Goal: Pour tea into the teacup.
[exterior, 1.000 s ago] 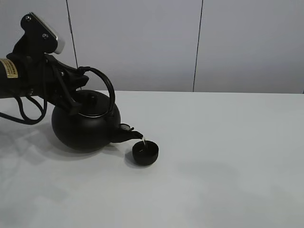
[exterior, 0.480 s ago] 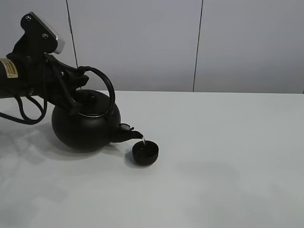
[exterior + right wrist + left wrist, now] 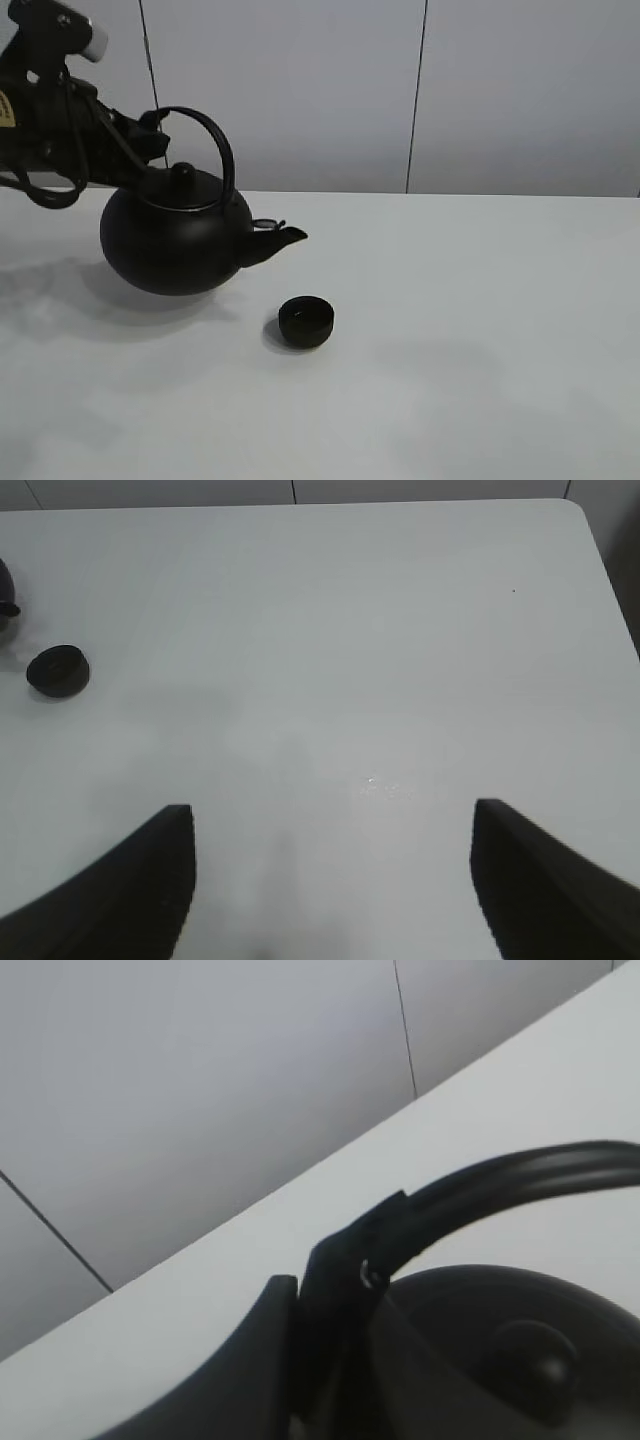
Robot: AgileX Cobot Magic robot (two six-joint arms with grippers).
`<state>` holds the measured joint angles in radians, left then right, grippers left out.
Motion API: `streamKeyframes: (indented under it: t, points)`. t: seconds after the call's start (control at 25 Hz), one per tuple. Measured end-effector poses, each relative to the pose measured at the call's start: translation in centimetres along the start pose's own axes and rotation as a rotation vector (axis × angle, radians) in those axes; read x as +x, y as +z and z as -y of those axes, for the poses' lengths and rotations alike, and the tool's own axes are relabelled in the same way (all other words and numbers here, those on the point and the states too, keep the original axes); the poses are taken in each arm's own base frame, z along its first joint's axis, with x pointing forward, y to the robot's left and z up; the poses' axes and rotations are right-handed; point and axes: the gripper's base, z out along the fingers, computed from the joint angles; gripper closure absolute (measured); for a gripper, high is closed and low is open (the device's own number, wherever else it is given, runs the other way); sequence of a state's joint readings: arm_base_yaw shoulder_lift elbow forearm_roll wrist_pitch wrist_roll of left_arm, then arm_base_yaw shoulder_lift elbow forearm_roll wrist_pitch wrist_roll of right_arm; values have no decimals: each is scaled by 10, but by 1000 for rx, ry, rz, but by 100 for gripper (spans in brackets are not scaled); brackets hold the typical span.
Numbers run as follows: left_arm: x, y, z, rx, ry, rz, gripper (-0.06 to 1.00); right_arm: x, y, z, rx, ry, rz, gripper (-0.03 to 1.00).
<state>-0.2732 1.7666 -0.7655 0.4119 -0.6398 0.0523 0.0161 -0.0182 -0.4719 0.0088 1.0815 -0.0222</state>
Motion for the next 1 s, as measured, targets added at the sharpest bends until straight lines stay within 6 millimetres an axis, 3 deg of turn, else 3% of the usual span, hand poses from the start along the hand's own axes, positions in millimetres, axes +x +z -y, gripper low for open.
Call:
streamKeyframes:
  t: [0.2, 0.32, 1.0]
  points:
    - [-14, -12, -8, -52, -141, -7, 83, 0, 0, 0, 0, 0, 0, 44]
    - [-11, -18, -10, -86, -219, -30, 83, 0, 0, 0, 0, 0, 0, 44]
    - [50, -68, -37, -309, -413, -60, 83, 0, 0, 0, -2, 1, 0, 44]
